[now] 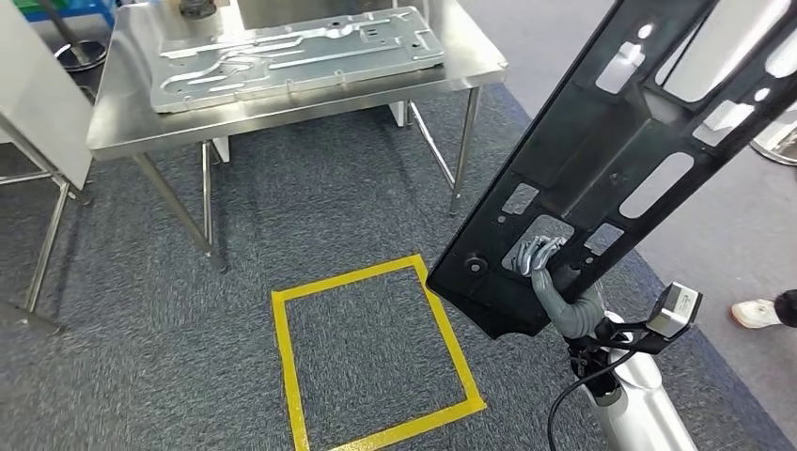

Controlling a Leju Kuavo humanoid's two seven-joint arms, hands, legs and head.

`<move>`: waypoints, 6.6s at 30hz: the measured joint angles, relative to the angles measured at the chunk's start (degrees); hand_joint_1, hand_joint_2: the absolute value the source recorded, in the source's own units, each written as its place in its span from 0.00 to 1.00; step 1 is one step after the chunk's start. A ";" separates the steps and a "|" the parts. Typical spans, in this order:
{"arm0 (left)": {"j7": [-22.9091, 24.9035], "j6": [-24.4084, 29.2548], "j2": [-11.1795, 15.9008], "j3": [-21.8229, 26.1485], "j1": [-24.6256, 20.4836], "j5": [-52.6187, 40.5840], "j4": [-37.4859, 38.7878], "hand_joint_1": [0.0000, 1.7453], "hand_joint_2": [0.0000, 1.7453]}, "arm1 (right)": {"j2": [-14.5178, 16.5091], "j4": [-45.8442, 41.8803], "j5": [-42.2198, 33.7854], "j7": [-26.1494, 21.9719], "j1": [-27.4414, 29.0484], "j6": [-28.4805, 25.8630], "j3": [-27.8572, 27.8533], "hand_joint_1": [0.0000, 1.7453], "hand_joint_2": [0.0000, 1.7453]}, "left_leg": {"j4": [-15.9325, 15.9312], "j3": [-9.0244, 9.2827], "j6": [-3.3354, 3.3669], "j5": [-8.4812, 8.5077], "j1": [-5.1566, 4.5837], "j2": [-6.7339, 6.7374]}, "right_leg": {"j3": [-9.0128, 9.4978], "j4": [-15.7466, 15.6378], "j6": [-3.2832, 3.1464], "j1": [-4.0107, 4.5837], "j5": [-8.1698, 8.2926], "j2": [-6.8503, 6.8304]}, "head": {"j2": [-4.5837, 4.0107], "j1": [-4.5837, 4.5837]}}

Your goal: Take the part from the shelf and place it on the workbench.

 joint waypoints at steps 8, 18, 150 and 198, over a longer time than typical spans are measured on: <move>-0.44 -0.10 -0.87 0.50 -0.11 0.91 0.07 0.00 1.00 | 0.79 0.99 0.53 0.75 -2.62 0.41 0.06 1.00 1.00 | 14.74 -7.73 -1.99 -7.06 0.32 5.83 | 0.66 -1.03 -2.44 0.57 0.25 -5.71 | 0.00 -0.02; 0.43 0.01 -1.18 0.79 0.74 0.67 0.09 0.00 1.00 | 0.90 1.40 -1.92 1.44 -2.81 1.38 0.05 1.00 1.00 | -0.61 0.25 -0.16 -0.18 -0.11 7.24 | 1.57 -1.05 -0.45 0.79 -0.80 -8.69 | 0.00 -0.01; -3.07 -3.73 -1.20 3.27 0.11 3.26 0.15 0.00 1.00 | 0.78 10.00 -3.22 -0.34 -8.82 3.78 3.72 1.00 1.00 | -1.36 -0.06 1.22 1.78 -0.54 6.21 | -3.42 6.08 -0.22 0.45 -0.79 -4.04 | 0.00 0.00; -4.08 -7.18 -1.26 4.33 0.26 3.57 0.15 0.00 1.00 | -10.99 41.20 24.39 6.29 -54.44 -10.05 12.22 1.00 1.00 | 0.92 -0.59 -1.64 0.58 0.25 6.33 | -1.89 0.11 -0.97 -0.34 1.99 -3.82 | 0.00 -0.01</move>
